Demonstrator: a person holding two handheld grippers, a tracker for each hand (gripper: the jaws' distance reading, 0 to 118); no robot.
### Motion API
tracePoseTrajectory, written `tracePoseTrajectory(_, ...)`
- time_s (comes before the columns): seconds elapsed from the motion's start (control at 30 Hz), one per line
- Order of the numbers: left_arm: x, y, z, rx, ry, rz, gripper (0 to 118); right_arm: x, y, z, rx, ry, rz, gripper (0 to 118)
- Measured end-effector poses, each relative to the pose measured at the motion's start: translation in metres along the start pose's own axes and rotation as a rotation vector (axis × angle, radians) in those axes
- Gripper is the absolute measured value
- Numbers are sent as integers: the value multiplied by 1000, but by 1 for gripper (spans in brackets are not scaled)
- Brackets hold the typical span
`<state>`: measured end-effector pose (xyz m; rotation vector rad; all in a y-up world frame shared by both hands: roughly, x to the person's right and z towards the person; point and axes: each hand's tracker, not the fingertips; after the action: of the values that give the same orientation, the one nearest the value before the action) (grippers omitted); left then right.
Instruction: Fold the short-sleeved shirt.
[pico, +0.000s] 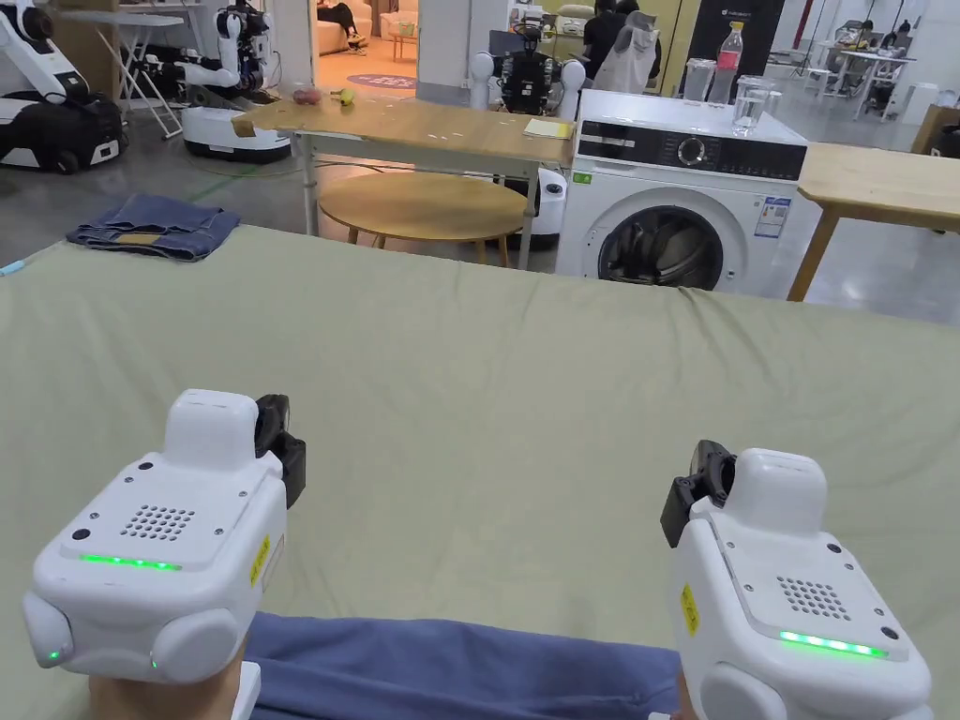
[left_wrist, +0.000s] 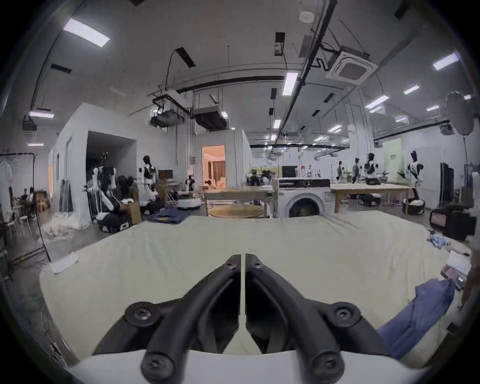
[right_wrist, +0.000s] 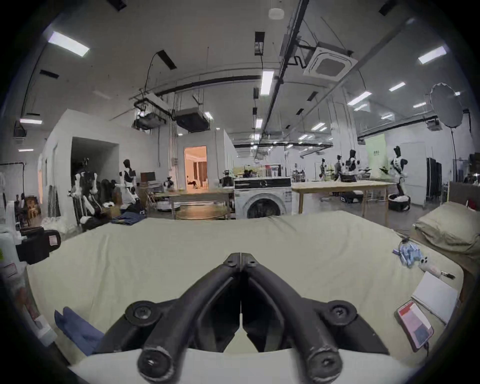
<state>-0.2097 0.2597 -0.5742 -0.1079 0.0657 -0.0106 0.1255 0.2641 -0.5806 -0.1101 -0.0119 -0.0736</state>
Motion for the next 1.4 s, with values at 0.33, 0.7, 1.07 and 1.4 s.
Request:
tracePoseTrajectory(0.33,-68,7,-6,-225,-36,17,0,-8,1,-8,1,17,63,0)
tracePoseTrajectory(0.7,-194,-37,-28,-824,-250,389,41,-14,-14,-23,-97,56,105,0)
tracePoseTrajectory(1.07,-209,-127,-49,-1073,-563,784,67,-12,-25,-30,-159,64,119,0)
tracePoseTrajectory(1.4,-191,-143,-51,-1000,-600,876,10,-13,-33,-30,-184,60,158,0)
